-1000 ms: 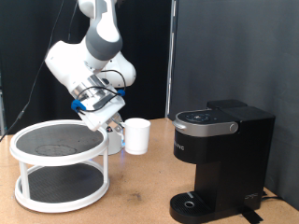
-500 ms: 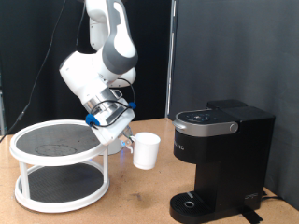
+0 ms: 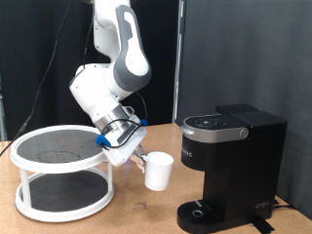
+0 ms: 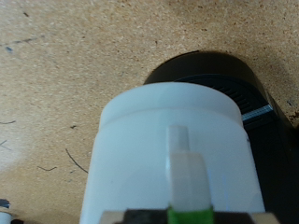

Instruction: Make a cup of coffee with the keurig machine

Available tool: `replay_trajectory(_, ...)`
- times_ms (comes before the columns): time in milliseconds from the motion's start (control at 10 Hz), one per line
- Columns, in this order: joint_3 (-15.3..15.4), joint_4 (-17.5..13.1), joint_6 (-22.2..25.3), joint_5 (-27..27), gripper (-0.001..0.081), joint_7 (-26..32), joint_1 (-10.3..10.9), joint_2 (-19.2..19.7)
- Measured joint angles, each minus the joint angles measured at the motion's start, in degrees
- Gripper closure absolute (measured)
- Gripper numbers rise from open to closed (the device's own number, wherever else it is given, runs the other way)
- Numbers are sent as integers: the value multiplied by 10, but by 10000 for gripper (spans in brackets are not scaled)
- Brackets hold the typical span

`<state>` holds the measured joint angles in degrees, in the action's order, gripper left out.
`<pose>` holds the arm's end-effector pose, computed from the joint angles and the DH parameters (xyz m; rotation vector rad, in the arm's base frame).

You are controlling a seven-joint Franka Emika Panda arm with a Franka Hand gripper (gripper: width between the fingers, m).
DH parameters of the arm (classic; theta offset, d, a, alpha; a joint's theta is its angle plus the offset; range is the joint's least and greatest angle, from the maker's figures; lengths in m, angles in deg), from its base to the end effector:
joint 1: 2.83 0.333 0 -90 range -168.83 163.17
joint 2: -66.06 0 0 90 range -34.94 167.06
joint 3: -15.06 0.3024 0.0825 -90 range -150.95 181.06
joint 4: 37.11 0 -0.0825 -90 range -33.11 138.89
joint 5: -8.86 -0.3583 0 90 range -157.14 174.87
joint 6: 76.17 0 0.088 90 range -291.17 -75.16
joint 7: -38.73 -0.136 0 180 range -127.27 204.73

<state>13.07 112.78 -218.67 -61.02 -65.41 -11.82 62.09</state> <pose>0.4120 -0.0673 0.2536 -0.1313 2.6109 0.7252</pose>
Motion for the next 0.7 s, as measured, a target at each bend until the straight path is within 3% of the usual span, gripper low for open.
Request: replay_trajectory(700,55,-5,-20,-131,803,91,22,48)
